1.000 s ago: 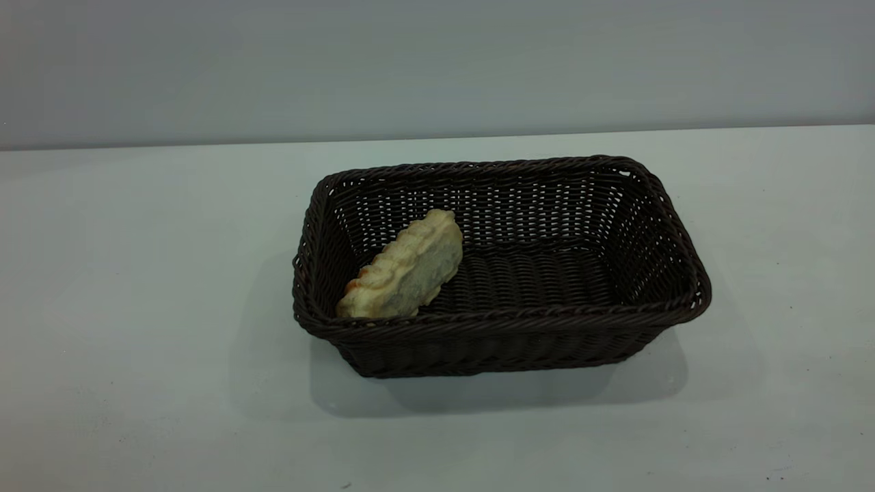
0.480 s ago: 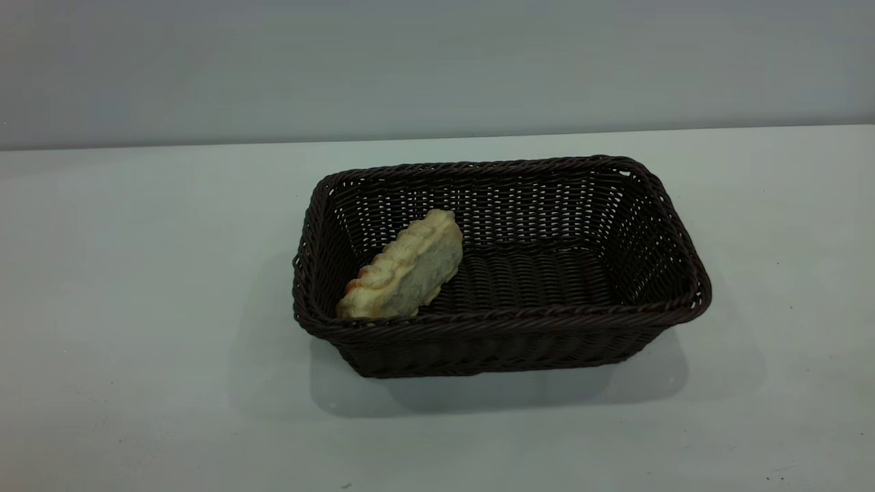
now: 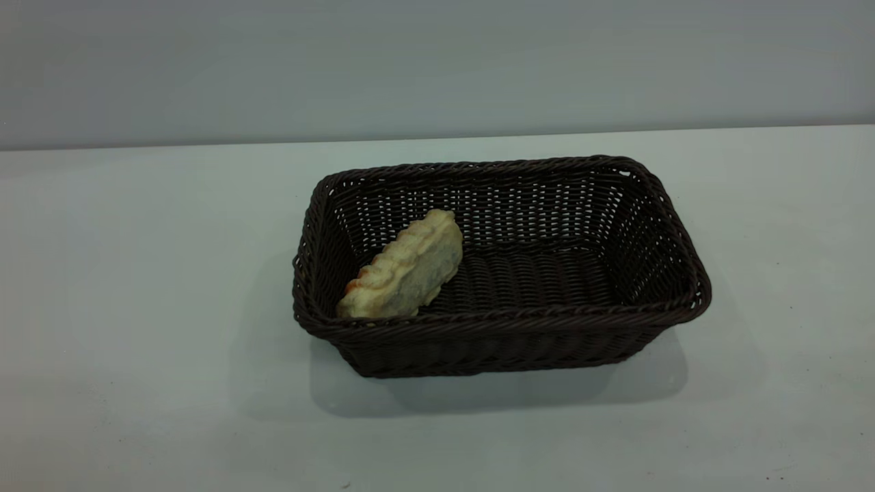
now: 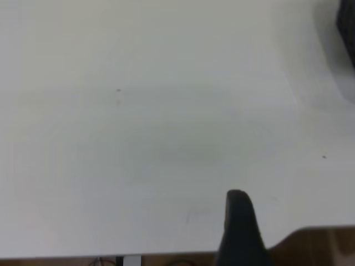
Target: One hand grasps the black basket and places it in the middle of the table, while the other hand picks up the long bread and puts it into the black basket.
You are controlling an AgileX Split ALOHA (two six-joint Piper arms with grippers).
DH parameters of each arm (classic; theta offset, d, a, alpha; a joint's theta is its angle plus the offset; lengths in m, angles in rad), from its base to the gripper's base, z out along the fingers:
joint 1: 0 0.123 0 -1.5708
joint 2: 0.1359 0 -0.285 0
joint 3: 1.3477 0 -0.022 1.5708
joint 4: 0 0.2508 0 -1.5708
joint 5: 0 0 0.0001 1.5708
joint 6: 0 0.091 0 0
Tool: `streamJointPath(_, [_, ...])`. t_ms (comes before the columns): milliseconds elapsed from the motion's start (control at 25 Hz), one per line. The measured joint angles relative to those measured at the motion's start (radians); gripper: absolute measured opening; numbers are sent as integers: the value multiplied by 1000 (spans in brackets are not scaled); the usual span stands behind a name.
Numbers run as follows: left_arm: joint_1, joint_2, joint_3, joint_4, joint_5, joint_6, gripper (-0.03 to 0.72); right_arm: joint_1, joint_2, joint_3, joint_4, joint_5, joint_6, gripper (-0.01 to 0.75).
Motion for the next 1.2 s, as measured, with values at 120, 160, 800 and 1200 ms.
streamJointPath(120, [24,-29,0,0,3,0,542,0,0,0,0,0,0,388])
streamJointPath(160, [25,-33,0,0,4,0,542,0,0,0,0,0,0,388])
streamJointPath(800, [25,-35,0,0,4,2,542,0,0,0,0,0,0,386])
streamJointPath(1200, [25,-35,0,0,4,2,542,0,0,0,0,0,0,386])
